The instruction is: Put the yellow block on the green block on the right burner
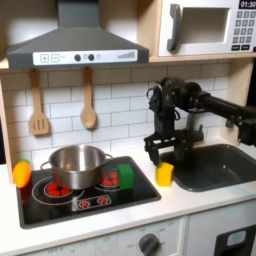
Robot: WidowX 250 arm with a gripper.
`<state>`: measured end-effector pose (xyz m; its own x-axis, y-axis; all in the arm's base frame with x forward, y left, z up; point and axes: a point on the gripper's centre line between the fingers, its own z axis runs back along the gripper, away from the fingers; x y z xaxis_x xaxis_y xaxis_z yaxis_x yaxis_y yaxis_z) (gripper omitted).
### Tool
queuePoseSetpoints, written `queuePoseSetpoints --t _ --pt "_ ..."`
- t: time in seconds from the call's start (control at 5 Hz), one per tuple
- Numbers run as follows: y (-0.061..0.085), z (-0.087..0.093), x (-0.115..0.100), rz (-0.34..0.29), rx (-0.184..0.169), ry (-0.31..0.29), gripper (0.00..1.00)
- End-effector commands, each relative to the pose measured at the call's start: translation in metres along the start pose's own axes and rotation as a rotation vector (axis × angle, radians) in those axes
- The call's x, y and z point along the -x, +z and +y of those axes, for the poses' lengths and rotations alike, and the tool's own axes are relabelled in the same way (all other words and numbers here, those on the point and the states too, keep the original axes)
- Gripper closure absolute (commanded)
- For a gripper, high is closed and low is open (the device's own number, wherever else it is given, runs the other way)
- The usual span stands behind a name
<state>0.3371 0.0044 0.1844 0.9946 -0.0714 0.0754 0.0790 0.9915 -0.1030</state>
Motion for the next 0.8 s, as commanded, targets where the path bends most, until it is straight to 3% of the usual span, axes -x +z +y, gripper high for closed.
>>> queuePoseSetpoints --t 0.0,0.2,0.6 --pt "-0.009 -0.002 0.004 0.01 -0.018 -0.03 0.0" --pt "-0.02 0.003 0.004 0.023 -0.039 -0.029 0.0" --pt "-0.022 0.009 0.001 0.006 -0.087 -0.023 0.0"
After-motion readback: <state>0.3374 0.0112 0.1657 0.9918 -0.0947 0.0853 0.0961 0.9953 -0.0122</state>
